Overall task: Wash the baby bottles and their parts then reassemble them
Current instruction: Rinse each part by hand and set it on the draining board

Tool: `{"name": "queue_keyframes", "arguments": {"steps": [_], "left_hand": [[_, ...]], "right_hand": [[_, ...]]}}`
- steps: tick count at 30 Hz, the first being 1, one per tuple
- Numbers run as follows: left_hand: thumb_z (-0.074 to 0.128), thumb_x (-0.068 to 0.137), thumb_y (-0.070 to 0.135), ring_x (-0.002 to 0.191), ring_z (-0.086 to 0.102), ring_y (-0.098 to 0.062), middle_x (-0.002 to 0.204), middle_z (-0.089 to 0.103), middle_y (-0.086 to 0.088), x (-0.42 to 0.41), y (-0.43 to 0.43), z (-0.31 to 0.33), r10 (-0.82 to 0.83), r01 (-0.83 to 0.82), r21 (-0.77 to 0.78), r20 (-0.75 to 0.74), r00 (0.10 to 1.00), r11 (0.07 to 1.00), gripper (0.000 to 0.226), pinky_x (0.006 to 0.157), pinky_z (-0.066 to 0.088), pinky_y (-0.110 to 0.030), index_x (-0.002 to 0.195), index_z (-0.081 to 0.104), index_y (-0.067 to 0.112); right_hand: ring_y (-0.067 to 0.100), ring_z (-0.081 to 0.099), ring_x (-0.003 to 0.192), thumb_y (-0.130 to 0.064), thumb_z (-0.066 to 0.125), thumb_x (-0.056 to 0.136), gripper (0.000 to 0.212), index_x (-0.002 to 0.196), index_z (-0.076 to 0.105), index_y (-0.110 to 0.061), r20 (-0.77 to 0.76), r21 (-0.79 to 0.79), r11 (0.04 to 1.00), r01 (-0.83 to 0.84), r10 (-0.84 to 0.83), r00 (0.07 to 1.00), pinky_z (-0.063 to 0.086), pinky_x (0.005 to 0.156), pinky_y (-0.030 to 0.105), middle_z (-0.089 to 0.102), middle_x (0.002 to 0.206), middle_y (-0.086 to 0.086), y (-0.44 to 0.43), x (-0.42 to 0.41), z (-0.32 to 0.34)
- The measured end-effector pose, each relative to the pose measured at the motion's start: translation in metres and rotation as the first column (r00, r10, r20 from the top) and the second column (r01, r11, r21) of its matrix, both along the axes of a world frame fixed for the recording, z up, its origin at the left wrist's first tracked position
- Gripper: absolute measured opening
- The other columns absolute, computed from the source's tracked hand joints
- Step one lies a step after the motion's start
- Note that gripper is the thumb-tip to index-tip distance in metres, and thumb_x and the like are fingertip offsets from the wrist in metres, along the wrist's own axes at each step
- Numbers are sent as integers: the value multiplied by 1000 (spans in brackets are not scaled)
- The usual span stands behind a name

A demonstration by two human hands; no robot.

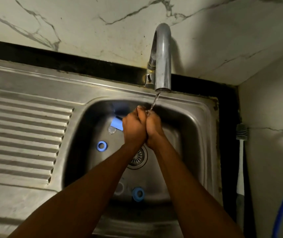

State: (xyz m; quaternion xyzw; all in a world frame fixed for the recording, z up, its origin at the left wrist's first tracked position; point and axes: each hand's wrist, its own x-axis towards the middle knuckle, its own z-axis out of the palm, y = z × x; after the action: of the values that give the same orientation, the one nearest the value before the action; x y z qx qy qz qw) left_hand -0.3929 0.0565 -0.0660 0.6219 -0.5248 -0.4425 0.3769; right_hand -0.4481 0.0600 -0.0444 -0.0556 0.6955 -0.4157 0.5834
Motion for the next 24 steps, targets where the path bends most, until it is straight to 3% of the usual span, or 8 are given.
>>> {"name": "queue_keyframes", "arguments": {"steps": [3, 6, 8, 11, 16, 19, 21, 24], "left_hand": [[42, 105, 21, 76, 56, -16, 74, 56, 3, -6, -4, 7, -40, 49, 175, -53, 998, 983, 31, 73, 48, -35, 82, 61, 13], [40, 107, 24, 79, 61, -21, 83, 63, -8, -2, -24, 9, -145, 184, 421, -124, 982, 888, 30, 63, 50, -30, 98, 63, 7], [43, 106, 30, 80, 64, -24, 86, 67, -10, 3, -27, 9, -153, 246, 492, -223, 963, 835, 31, 64, 53, -33, 105, 65, 8], [44, 104, 47, 93, 69, -26, 100, 73, -12, 8, -19, 3, 42, 187, 637, -327, 944, 748, 39, 84, 57, -42, 110, 66, 15], [46, 96, 54, 102, 70, -27, 110, 74, -11, 13, 0, -9, 320, 80, 674, -447, 835, 734, 49, 88, 57, -41, 120, 66, 16], [47, 103, 37, 92, 71, -28, 96, 75, -12, 24, 2, -9, 314, 38, 620, -448, 837, 783, 33, 77, 57, -37, 107, 68, 12], [52, 100, 35, 88, 73, -28, 95, 76, -14, 32, 5, -9, 246, 50, 586, -413, 877, 809, 32, 71, 57, -35, 102, 72, 10], [60, 98, 35, 88, 75, -23, 96, 78, -9, 38, 10, -10, 179, 123, 568, -446, 877, 814, 29, 71, 57, -32, 106, 74, 11]], "right_hand": [[34, 67, 95, -44, 45, 100, 37, 90, 66, -16, -202, 60, 993, -97, 107, 973, 55, 93, 51, 70, 101, 17, -5, -10, -10], [37, 65, 103, -46, 34, 102, 46, 114, 62, -11, -377, 47, 988, -147, 154, 913, 53, 94, 53, 66, 115, 21, 1, -8, -13], [35, 65, 103, -48, 29, 101, 52, 113, 62, -10, -509, -36, 979, -200, 154, 847, 53, 94, 53, 67, 112, 20, 13, -3, -18], [32, 67, 87, -47, 24, 98, 56, 99, 65, -10, -696, -92, 938, -335, 180, 695, 56, 81, 48, 69, 94, 17, 29, 1, -27], [29, 64, 66, -47, 26, 101, 54, 87, 66, -12, -869, -115, 932, -344, 73, 488, 54, 63, 46, 65, 72, 12, 41, 9, -36], [23, 64, 76, -42, 38, 103, 36, 87, 62, -20, -736, -106, 960, -258, 99, 670, 55, 74, 46, 66, 82, 6, 49, 15, -32], [22, 64, 92, -43, 45, 96, 28, 105, 57, -19, -405, -88, 974, -211, 158, 901, 55, 88, 49, 66, 101, 5, 48, 14, -26], [16, 65, 105, -34, 56, 88, 48, 133, 43, -25, -141, -240, 937, -254, 226, 964, 57, 91, 39, 63, 120, 2, 51, 7, -25]]}}
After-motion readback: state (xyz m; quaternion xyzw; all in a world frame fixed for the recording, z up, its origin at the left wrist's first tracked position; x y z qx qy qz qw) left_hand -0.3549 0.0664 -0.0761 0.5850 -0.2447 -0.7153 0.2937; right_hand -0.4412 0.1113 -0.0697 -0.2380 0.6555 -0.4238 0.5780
